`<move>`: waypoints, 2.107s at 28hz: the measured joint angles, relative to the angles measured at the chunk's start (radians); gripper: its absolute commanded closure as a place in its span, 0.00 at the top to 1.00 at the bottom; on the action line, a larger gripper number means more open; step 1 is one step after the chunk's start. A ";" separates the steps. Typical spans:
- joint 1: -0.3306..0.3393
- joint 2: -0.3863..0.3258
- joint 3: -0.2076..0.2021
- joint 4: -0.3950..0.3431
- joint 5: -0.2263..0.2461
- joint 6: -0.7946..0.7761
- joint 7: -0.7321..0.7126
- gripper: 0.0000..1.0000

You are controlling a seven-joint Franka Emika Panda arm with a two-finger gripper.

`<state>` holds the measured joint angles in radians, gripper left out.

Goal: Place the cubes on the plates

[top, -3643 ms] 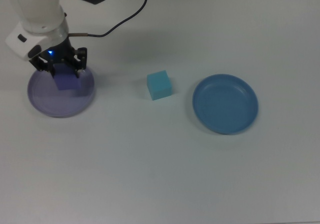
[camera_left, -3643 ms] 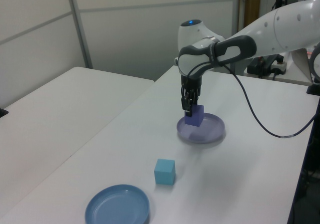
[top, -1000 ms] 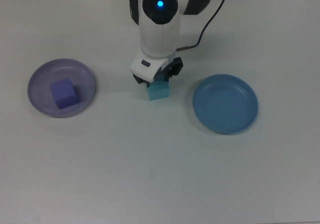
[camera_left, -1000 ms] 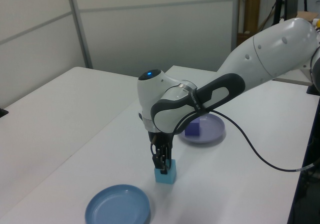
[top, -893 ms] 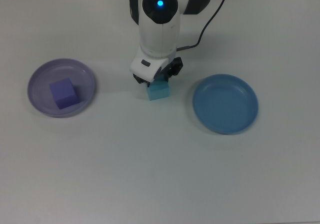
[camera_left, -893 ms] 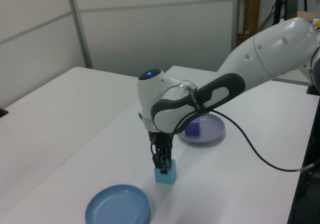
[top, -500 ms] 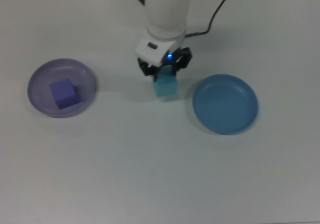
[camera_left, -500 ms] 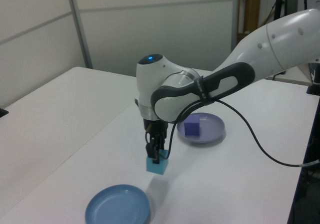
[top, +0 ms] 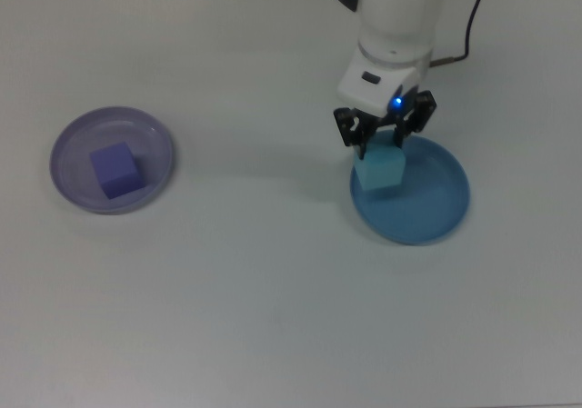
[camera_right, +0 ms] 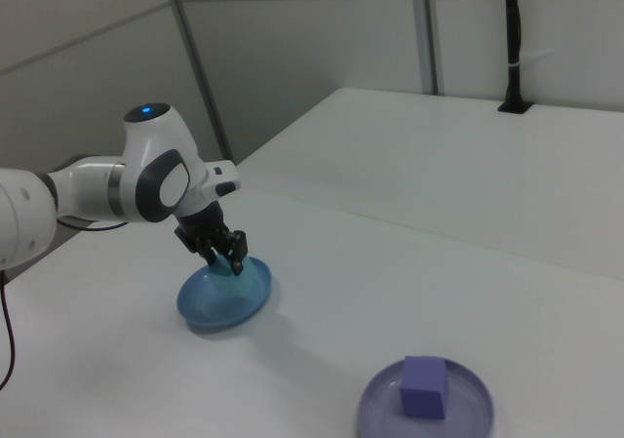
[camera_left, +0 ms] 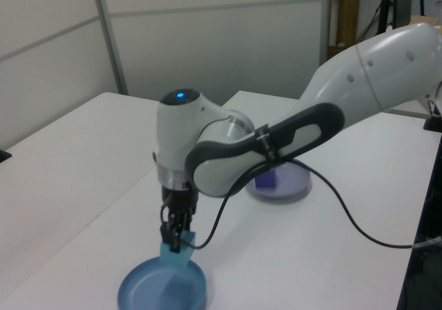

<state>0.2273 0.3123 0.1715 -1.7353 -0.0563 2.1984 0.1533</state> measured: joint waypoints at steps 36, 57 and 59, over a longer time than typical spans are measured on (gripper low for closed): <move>-0.010 -0.172 -0.135 0.077 0.000 -0.370 0.045 1.00; -0.019 -0.325 -0.323 0.060 0.035 -0.541 -0.016 1.00; -0.017 -0.335 -0.322 0.057 0.035 -0.542 -0.016 1.00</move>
<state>0.2105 -0.0230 -0.1505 -1.6785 -0.0216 1.6562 0.1376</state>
